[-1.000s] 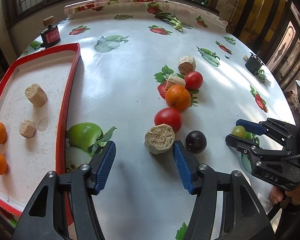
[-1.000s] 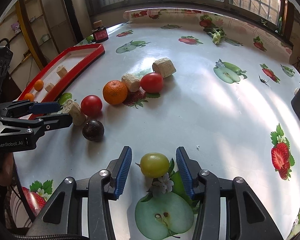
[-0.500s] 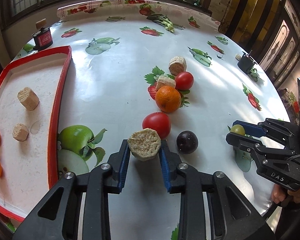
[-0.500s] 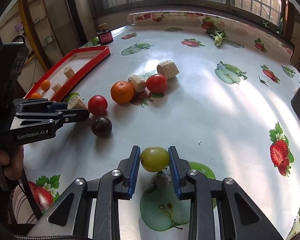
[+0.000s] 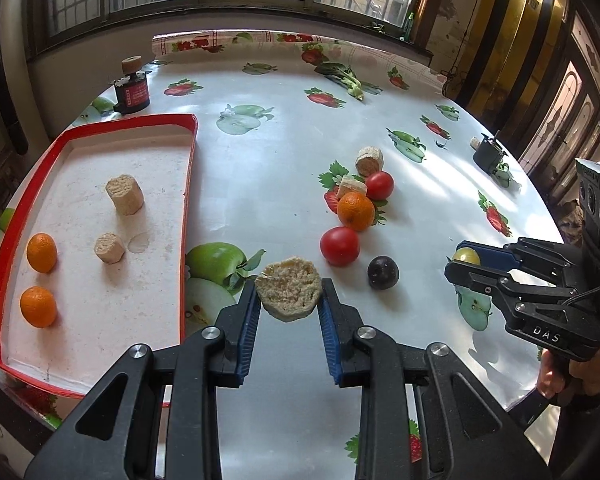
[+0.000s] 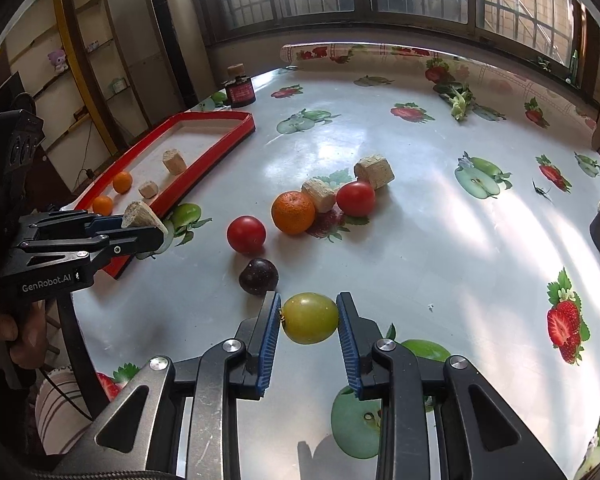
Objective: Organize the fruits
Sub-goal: 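Carry the bread slice in the left tool to the tray while the right tool carries the grape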
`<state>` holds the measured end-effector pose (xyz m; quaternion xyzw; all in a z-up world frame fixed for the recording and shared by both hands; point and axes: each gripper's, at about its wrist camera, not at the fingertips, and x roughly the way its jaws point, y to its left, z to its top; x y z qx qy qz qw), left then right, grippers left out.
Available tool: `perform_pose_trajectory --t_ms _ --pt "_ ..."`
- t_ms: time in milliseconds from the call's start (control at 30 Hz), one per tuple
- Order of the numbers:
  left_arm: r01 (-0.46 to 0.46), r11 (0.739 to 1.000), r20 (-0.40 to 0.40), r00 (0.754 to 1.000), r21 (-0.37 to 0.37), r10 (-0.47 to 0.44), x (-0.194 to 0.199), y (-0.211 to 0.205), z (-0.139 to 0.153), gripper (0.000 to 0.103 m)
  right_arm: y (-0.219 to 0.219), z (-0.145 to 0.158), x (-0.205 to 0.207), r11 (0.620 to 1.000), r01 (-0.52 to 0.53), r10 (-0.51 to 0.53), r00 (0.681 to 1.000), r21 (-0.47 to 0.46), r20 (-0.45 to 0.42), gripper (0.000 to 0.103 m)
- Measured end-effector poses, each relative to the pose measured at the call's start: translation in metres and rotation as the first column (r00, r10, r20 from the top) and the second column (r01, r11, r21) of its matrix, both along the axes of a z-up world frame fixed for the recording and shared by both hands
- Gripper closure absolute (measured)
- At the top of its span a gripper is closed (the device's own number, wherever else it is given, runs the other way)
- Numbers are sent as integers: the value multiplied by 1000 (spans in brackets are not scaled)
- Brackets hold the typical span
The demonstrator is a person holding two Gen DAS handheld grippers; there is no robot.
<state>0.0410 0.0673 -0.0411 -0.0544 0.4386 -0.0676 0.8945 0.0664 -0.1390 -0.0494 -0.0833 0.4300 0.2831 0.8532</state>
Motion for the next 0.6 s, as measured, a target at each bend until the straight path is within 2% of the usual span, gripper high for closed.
perform_pose_trajectory --t_ms 600 --pt "-111 994 31 993 -5 111 -21 50 7 76 42 14 -7 996 -87 86 996 5 21 74"
